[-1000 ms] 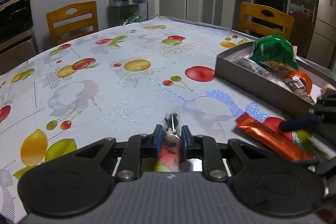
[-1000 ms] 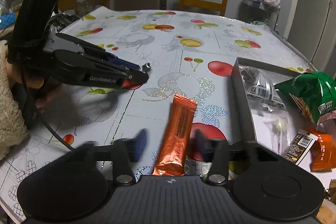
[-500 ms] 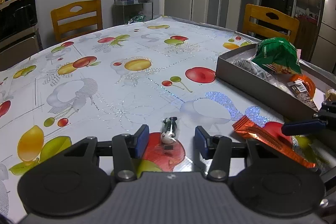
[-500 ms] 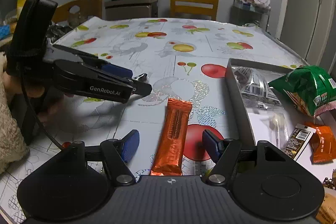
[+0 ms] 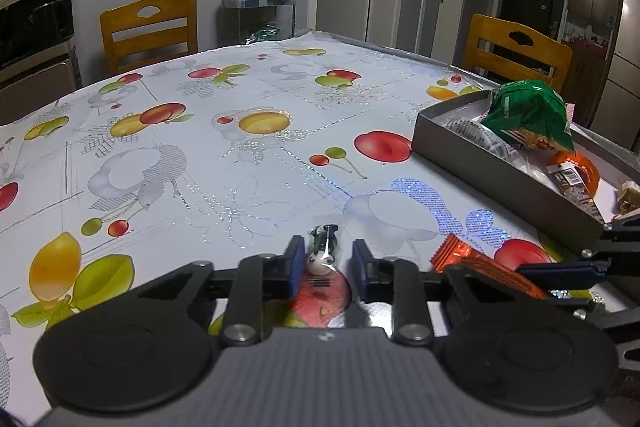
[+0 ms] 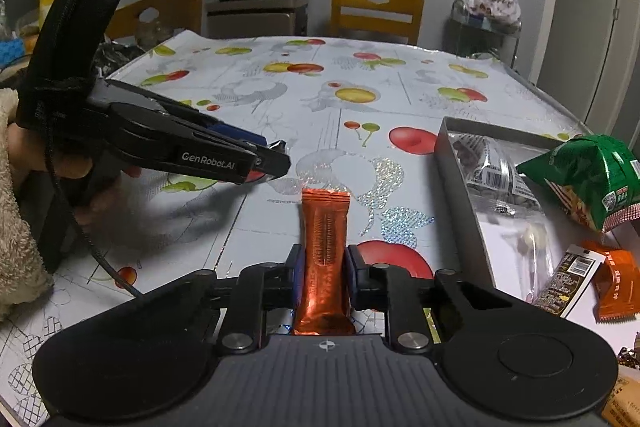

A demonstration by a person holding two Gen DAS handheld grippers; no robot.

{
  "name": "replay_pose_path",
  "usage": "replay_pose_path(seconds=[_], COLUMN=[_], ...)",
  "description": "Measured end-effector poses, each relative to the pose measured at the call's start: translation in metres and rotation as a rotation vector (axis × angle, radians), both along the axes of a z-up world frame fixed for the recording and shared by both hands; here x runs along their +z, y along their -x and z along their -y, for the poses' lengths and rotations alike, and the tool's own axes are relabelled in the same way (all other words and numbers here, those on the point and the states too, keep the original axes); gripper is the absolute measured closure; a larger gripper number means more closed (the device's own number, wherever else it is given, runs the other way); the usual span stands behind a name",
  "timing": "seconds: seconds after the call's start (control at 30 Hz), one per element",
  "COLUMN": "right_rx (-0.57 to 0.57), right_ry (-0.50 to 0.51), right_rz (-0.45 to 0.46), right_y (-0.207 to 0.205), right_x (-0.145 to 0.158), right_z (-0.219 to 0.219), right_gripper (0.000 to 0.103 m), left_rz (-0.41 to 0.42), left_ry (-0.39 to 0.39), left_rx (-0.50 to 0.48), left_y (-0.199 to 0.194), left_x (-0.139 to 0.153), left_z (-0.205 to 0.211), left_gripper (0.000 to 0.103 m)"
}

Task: Organize snacks
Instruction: 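Carry the small item and orange bar over the gray box with both tools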

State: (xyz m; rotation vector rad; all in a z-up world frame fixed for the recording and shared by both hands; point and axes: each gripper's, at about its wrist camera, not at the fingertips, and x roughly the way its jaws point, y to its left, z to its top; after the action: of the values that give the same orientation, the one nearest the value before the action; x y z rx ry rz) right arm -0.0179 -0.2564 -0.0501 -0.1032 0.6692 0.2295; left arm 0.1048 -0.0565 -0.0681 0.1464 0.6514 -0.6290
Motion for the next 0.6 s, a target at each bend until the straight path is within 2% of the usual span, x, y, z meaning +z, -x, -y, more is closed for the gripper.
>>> replay_pose_path(seconds=[0.23,0.6], right_rx=[0.015,0.048], right_ry=[-0.011,-0.044], right_rz=[0.061,0.098], right_y=[0.008,0.022], right_x=[0.012,0.026], right_z=[0.001,0.007], right_gripper=[0.08,0.08], left_rz=[-0.001,0.036], left_ry=[0.002,0.012], left_rx=[0.001,0.021], left_y=[0.0,0.003], left_x=[0.0,0.008], left_z=[0.0,-0.004], left_gripper=[0.088,0.089])
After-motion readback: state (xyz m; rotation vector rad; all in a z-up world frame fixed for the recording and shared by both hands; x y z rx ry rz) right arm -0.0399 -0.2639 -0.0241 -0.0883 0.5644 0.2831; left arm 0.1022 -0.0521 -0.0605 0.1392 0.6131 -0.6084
